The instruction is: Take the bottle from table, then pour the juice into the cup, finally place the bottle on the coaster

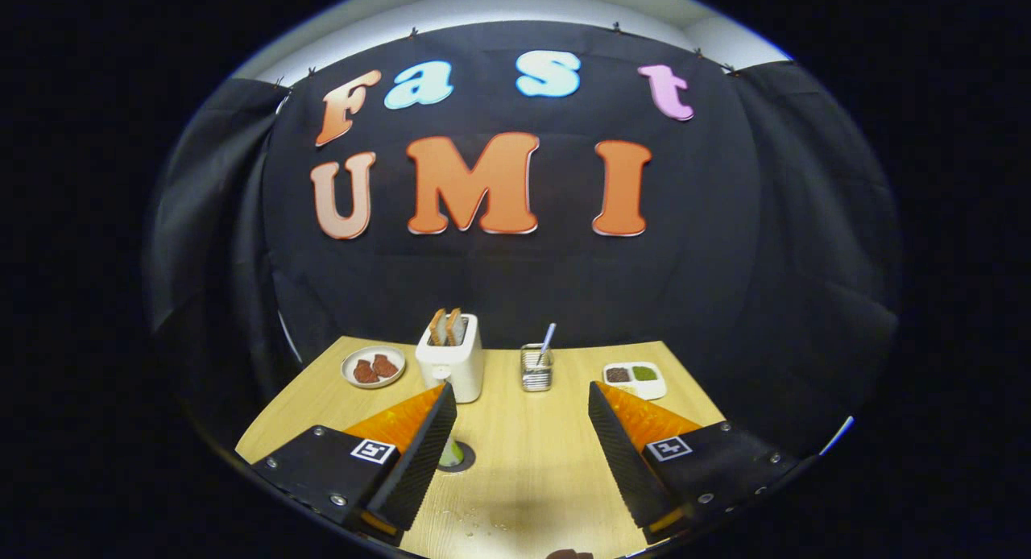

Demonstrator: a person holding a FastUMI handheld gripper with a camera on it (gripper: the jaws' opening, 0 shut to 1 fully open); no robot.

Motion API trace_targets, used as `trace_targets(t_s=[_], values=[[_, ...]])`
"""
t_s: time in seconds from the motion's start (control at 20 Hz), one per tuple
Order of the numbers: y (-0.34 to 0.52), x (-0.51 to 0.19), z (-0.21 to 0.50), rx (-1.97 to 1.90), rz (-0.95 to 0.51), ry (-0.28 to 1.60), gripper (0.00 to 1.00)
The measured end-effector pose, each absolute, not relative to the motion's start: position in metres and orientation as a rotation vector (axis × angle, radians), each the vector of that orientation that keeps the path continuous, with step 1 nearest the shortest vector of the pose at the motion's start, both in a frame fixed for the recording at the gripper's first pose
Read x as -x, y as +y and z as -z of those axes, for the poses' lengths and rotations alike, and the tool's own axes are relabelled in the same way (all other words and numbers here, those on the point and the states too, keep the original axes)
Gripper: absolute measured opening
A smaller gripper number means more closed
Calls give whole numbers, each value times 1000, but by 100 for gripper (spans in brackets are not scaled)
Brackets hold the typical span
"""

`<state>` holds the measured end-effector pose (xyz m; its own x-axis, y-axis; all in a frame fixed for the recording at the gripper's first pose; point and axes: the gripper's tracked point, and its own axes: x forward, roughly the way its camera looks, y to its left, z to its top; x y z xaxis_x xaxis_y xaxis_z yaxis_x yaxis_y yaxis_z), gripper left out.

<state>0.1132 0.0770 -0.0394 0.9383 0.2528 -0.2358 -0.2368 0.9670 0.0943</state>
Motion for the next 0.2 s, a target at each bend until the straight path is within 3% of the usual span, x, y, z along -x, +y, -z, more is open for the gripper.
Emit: trace_targets(t_s=[0.2], values=[[38, -92, 14, -66, -182, 194, 97]])
